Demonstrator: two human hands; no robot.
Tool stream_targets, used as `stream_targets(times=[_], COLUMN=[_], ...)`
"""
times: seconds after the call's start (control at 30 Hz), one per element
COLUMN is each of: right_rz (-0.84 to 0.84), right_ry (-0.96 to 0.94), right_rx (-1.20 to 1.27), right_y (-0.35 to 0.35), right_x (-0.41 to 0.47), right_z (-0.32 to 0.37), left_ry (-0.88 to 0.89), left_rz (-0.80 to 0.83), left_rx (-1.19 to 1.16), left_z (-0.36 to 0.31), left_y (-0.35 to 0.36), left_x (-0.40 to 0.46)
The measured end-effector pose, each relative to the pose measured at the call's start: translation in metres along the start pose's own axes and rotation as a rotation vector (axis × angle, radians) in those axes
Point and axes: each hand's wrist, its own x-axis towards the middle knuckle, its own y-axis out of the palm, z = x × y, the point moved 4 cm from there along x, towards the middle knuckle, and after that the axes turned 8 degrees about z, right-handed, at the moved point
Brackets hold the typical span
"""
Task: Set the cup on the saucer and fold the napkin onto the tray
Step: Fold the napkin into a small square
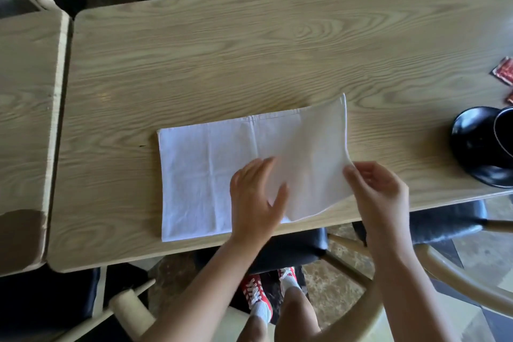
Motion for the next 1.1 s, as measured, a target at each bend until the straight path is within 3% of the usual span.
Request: stream_targets(times=[0.1, 0.17, 0.33, 0.6, 0.9, 1.1], right_rz=[0.102, 0.16, 0.217, 0.248, 0.441, 0.447], right_ry=[-0.102, -0.135, -0.207, -0.415, -0.377, -0.431], right_rx=[-0.091, -0.132, -0.23, -0.355, -0.552, -0.623], right_y=[0.026, 0.043, 0.077, 0.136, 0.212, 0.226], right_x=[-0.007, -0.013, -0.028, -0.065, -0.092, -0.099], right_z=[0.019, 0.027, 0.047, 0.063, 0.034, 0.02], left_ry=[-0.245, -0.339, -0.286, -0.322, -0.405, -0.517], left_rz=[0.14, 0.272, 0.254, 0.171, -0.05, -0.08], left_rx=[-0.429, -0.527, -0.423, -0.36, -0.109, -0.162], left_z=[-0.02, -0.029, -0.018, 0.033, 0.123, 0.134], left_y=[-0.024, -0.033, -0.065, -0.133, -0.145, -0.146], left_x=[0.051, 0.083, 0.115, 0.087, 0.037, 0.033])
